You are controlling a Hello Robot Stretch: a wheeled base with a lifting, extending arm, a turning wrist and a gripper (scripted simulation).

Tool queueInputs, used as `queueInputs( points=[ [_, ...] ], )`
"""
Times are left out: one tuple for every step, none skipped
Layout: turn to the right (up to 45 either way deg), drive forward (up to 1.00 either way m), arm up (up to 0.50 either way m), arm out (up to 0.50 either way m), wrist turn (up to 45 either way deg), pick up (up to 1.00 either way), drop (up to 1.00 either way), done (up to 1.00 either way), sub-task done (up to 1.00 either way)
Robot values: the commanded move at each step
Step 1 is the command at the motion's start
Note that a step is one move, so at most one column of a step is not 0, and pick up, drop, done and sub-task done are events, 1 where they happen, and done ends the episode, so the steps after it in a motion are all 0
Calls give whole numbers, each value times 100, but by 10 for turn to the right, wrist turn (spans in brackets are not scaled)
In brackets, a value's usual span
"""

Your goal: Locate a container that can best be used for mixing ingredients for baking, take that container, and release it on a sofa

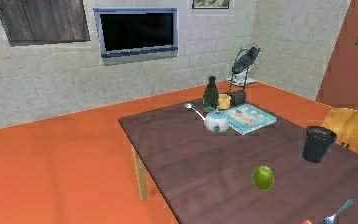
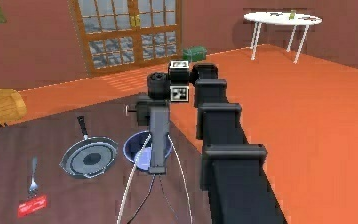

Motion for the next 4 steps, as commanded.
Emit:
queueInputs(
  points=[
    [0, 0, 0, 0, 450, 0, 0, 0, 0],
    [0, 0, 0, 0, 450, 0, 0, 0, 0],
    [0, 0, 0, 0, 450, 0, 0, 0, 0],
    [0, 0, 0, 0, 210, 0, 0, 0, 0]
  ],
)
